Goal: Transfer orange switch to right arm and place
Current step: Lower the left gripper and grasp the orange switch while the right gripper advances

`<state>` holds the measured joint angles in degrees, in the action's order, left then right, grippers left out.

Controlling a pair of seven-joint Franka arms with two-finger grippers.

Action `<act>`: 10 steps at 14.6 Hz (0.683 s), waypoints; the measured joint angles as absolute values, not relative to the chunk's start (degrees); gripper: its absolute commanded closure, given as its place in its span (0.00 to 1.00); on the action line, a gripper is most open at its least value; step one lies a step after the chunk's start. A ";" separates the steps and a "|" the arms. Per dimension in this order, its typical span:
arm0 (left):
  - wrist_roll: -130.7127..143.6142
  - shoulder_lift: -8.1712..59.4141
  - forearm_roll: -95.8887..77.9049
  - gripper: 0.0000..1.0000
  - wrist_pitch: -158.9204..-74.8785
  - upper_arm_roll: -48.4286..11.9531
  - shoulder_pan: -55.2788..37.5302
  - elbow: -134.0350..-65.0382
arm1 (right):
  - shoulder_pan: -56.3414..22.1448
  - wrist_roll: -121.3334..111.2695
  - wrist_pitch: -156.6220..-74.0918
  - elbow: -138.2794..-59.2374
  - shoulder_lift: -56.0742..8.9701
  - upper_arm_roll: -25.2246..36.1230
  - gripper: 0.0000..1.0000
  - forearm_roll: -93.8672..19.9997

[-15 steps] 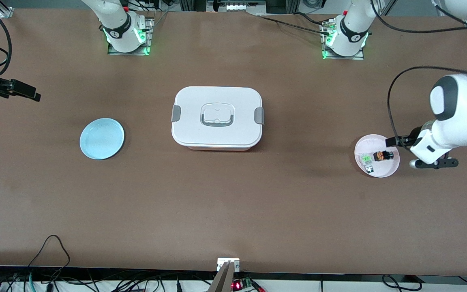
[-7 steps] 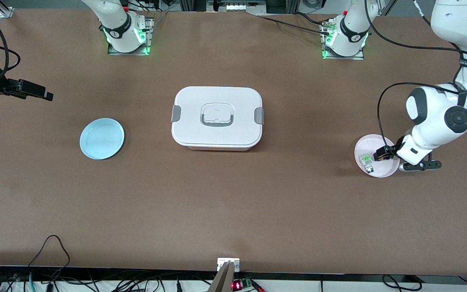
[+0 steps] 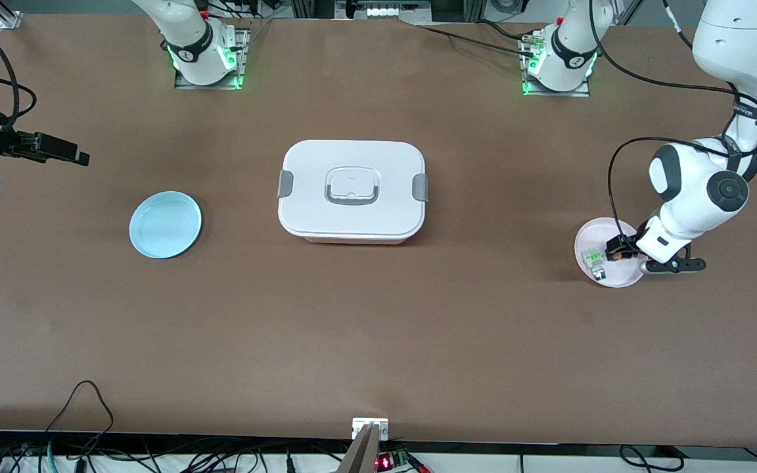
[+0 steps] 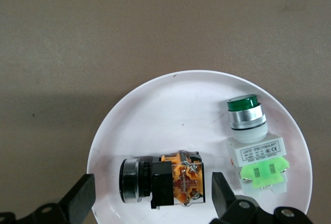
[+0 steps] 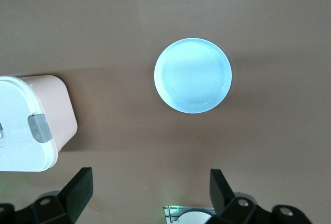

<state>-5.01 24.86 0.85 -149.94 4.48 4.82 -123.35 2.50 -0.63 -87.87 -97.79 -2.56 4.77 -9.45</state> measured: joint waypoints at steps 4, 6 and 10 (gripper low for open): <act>-4.63 25.62 0.85 0.01 -150.14 4.39 4.82 -123.52 | 2.50 -0.64 -87.88 -97.75 -2.90 4.76 0.00 -9.45; -4.45 26.43 0.85 0.08 -151.25 4.36 4.82 -123.59 | 2.46 -0.65 -87.89 -97.71 -2.91 4.62 0.00 -9.47; -4.11 26.91 0.85 0.50 -151.80 4.30 4.82 -123.60 | 2.32 -0.64 -87.94 -97.64 -3.40 4.47 0.00 -16.46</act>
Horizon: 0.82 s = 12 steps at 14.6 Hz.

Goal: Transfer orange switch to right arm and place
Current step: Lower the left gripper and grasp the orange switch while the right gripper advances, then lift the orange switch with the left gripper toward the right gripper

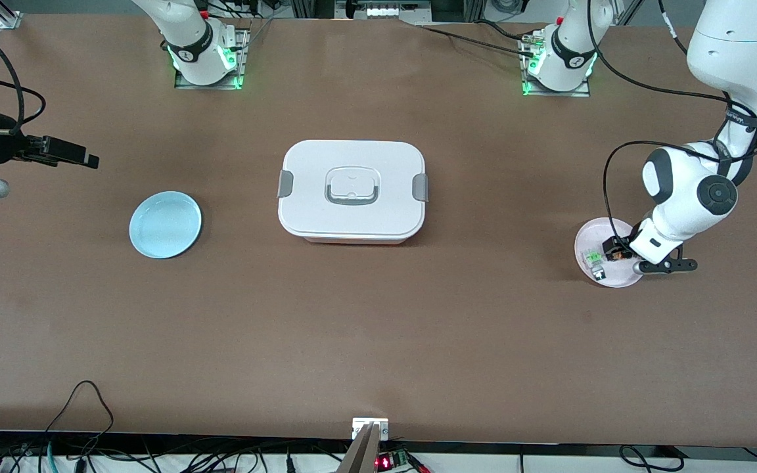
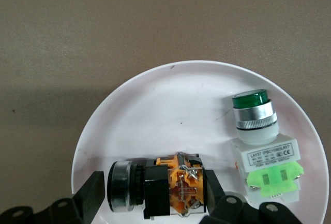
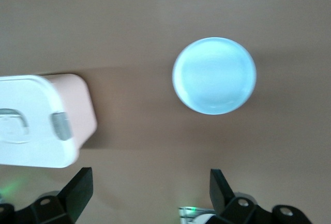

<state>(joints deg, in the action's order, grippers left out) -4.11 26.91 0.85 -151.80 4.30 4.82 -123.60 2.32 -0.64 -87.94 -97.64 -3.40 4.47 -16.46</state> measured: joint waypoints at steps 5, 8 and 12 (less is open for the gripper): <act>-3.99 26.90 0.85 0.75 -151.84 4.29 4.82 -123.58 | 2.45 -2.84 -87.94 -97.72 -8.16 4.62 0.00 -30.53; -4.00 26.47 0.85 0.84 -151.45 4.23 4.82 -123.08 | 2.46 -4.30 -88.51 -98.62 -11.58 4.64 0.00 -40.41; -6.72 23.16 0.85 0.85 -148.21 3.91 4.75 -121.13 | 2.34 -4.89 -88.62 -102.50 -12.63 4.42 0.00 -55.13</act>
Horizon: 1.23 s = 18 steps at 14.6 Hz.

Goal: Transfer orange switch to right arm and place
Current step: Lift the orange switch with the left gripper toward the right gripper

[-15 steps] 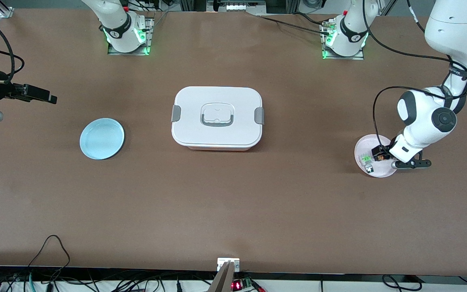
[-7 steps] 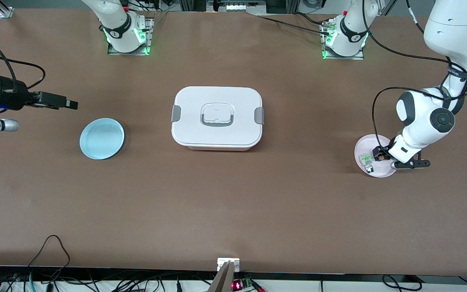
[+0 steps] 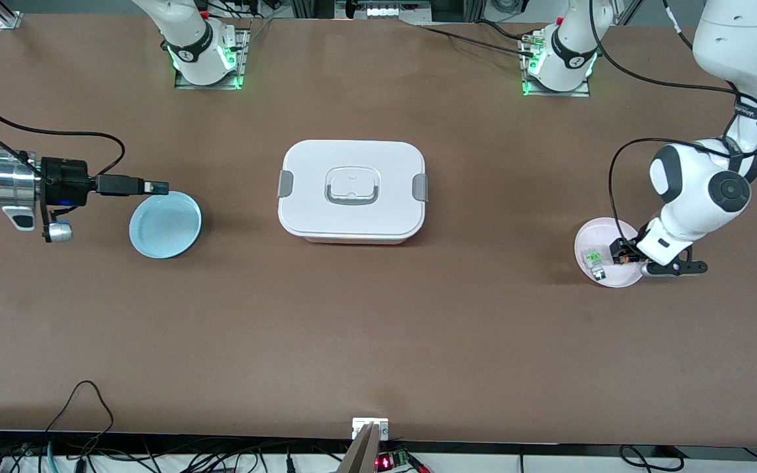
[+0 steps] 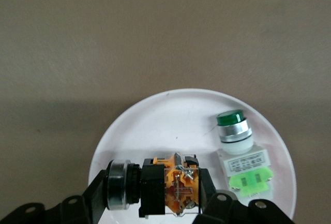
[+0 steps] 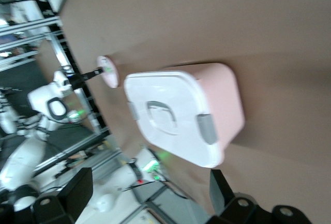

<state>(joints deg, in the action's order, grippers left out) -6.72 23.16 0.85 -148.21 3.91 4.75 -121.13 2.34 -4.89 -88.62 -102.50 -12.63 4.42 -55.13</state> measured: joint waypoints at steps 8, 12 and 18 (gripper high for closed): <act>-14.66 19.95 -4.50 1.00 -115.77 1.68 4.60 -103.61 | 0.86 -9.95 -92.96 -104.90 -12.50 -3.58 0.00 -67.82; -31.79 19.93 -15.60 1.00 -105.76 0.64 4.50 -98.08 | -1.38 -11.05 -96.15 -106.26 -12.50 -5.53 0.00 -77.06; -55.77 20.32 -32.10 1.00 -103.81 -6.42 4.27 -97.16 | -1.80 -17.22 -96.42 -108.73 -12.59 -5.89 0.00 -83.49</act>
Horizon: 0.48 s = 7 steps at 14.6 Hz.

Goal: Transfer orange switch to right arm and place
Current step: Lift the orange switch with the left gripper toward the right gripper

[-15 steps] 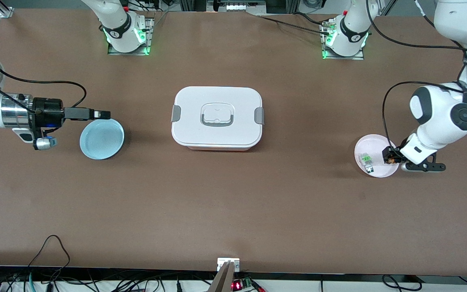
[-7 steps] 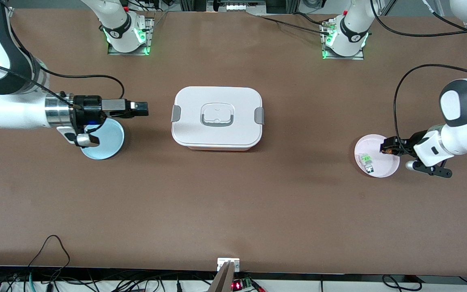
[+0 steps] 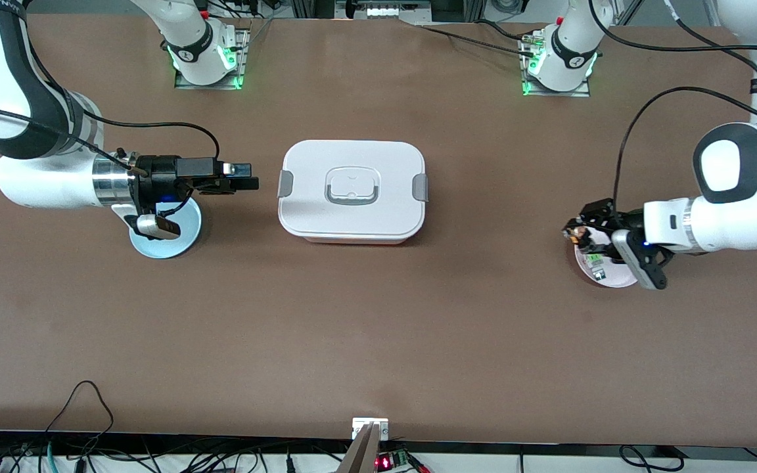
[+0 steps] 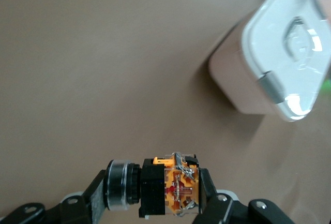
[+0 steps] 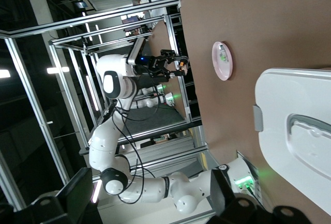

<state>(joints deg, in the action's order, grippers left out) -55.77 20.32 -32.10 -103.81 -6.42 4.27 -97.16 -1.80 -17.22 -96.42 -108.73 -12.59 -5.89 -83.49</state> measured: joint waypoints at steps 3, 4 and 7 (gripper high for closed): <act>-63.75 21.17 -43.69 1.00 -103.73 -11.34 4.17 -97.18 | -1.87 -17.34 -97.84 -108.83 -12.59 -6.96 0.00 -86.25; -66.42 21.67 -48.53 1.00 -103.74 -12.69 4.03 -97.18 | -1.98 -17.34 -98.87 -108.85 -12.60 -7.58 0.00 -86.40; -76.09 23.22 -61.59 1.00 -103.91 -14.46 3.01 -97.14 | -2.65 -17.34 -100.91 -109.21 -12.74 -9.12 0.00 -86.48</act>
<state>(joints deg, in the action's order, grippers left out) -76.09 23.22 -61.59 -103.91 -14.46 3.01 -97.14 -2.65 -17.34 -100.91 -109.21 -12.74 -9.12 -86.48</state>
